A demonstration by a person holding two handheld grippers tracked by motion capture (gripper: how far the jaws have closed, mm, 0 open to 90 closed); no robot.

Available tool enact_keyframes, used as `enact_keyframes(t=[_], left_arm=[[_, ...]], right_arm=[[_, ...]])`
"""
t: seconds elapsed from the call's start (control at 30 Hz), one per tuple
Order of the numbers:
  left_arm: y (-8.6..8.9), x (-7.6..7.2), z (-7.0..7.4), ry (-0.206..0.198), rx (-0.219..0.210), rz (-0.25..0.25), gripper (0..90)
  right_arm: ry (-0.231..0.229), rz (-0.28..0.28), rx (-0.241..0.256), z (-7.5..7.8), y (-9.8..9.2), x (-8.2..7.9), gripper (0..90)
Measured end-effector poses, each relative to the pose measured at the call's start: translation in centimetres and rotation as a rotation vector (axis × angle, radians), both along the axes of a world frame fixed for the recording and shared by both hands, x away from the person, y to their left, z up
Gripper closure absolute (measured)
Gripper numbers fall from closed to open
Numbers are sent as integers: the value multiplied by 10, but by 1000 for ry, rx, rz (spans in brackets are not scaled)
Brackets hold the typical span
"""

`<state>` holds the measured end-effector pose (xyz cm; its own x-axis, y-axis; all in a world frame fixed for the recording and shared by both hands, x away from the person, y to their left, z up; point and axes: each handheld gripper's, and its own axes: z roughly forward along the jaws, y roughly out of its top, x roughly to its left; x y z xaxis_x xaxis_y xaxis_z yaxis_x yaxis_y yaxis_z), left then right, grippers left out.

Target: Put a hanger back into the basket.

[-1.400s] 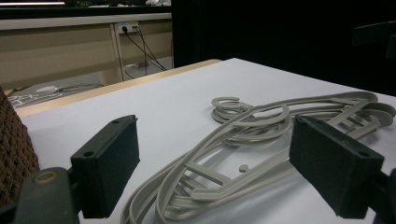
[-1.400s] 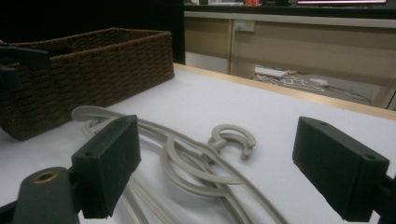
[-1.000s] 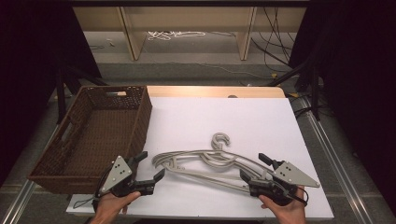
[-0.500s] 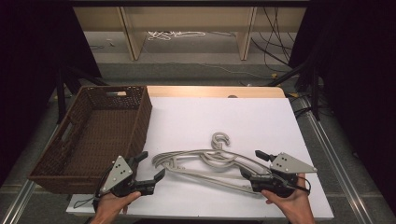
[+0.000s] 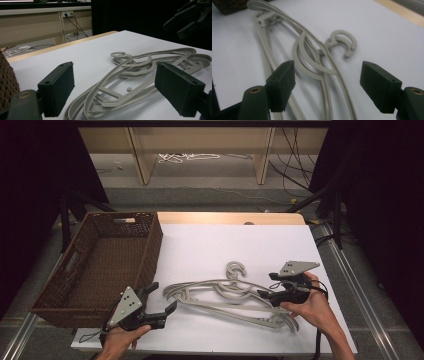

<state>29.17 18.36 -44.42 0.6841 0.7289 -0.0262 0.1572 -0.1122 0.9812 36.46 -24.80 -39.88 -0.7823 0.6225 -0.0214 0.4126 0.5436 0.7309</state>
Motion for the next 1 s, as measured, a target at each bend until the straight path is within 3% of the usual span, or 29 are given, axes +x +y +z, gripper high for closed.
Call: enact_keyframes(t=[0.1,0.3,0.5,0.67,0.83,1.0], left_arm=[[0,1,0,-8,-9,-8,160],[0,1,-1,3,-20,-3,160],[-1,0,0,4,0,-5,160],[0,0,0,1,0,-4,160],[0,1,0,3,3,-5,160],[-1,1,0,5,4,-8,160]], right_arm=[[6,-32,-38,-8,1,12,341],[42,-12,-138,-24,6,31,381],[72,-19,-171,-33,9,39,449],[88,5,-236,-41,12,48,504],[114,44,-263,-50,17,55,557],[110,70,-302,-59,21,62,626]])
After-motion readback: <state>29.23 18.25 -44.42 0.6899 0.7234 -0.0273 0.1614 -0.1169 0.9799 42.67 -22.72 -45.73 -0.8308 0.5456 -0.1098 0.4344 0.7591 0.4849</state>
